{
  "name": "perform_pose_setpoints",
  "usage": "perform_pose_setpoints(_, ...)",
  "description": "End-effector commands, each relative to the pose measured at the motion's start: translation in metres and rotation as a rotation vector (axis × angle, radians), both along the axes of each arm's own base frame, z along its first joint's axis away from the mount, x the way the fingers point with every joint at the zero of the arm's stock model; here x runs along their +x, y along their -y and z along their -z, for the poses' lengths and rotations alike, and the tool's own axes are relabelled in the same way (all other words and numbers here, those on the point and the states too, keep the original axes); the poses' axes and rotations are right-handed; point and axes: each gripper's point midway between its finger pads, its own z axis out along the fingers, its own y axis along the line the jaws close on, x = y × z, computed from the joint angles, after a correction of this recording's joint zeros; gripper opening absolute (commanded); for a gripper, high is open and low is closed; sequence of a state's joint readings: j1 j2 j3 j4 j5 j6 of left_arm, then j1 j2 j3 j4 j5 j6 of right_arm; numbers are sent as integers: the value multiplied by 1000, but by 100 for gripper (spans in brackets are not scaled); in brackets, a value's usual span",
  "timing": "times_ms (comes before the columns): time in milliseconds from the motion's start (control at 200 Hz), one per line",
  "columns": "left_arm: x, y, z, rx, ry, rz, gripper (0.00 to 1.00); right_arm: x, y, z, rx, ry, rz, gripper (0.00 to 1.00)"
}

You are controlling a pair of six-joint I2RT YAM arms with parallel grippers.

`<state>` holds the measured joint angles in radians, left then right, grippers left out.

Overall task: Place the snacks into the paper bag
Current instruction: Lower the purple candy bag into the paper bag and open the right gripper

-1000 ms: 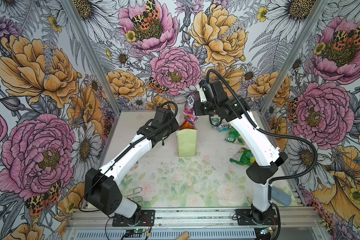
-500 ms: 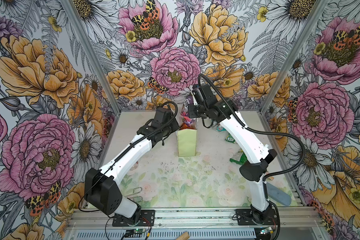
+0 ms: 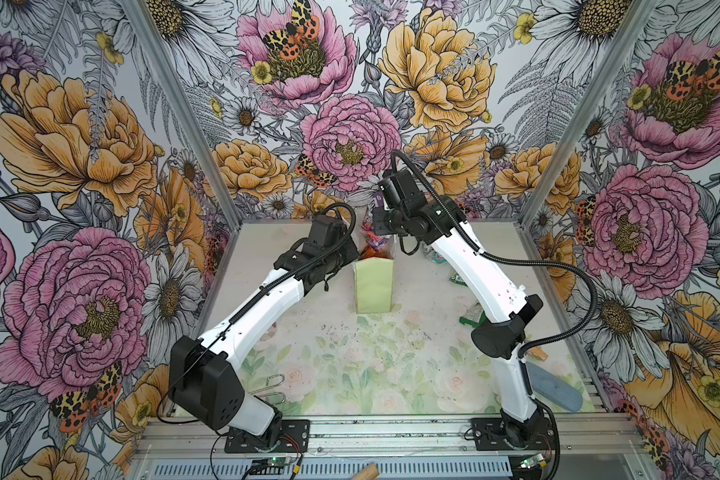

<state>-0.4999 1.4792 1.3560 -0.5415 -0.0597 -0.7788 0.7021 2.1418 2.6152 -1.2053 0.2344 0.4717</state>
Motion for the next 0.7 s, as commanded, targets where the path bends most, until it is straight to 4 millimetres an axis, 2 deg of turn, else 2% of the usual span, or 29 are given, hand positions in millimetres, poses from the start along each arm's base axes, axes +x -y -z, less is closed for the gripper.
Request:
perform_pose_setpoints(0,-2,3,-25,-30,53,21,0,3,-13,-17,69,47,-5,0)
perform_pose_setpoints(395,-1,4,-22,-29,49,22,0,-35,-28,-6,16,-22,-64,0)
perform_pose_setpoints(695,-2,4,-19,-27,43,21,0,-46,-22,-4,37,-67,-41,0)
